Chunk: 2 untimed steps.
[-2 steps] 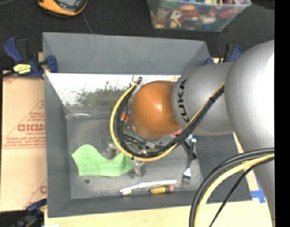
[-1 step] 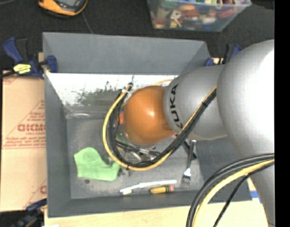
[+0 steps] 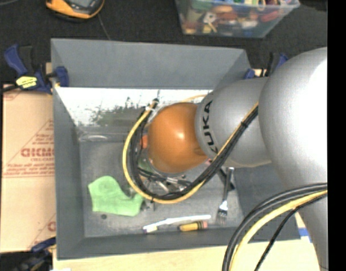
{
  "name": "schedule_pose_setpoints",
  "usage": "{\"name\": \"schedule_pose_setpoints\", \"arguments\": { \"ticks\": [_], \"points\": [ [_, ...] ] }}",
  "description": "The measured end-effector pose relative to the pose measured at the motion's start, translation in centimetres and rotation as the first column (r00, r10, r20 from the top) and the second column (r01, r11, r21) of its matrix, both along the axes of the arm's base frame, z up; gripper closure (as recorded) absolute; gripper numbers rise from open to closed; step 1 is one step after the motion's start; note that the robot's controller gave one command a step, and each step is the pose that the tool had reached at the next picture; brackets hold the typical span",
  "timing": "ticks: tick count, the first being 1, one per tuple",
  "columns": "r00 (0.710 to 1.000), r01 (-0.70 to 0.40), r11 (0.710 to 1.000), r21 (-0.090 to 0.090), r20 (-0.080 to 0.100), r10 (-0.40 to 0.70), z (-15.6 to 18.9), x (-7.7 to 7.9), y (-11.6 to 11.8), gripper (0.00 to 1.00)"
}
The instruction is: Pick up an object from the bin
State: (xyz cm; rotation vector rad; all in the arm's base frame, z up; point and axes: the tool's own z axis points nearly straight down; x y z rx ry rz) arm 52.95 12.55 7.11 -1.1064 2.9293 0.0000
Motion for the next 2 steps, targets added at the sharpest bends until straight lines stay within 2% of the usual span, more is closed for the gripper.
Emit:
{"name": "schedule_pose_setpoints", "arguments": {
  "ticks": [1,2],
  "points": [
    [1.0,0.002,1.0,-0.001,-0.002,-0.002,1.5,-0.1,-0.1,1.0],
    [1.0,0.005,1.0,-0.001,-0.003,-0.005,5.5,-0.1,-0.1,1.0]
  ]
}}
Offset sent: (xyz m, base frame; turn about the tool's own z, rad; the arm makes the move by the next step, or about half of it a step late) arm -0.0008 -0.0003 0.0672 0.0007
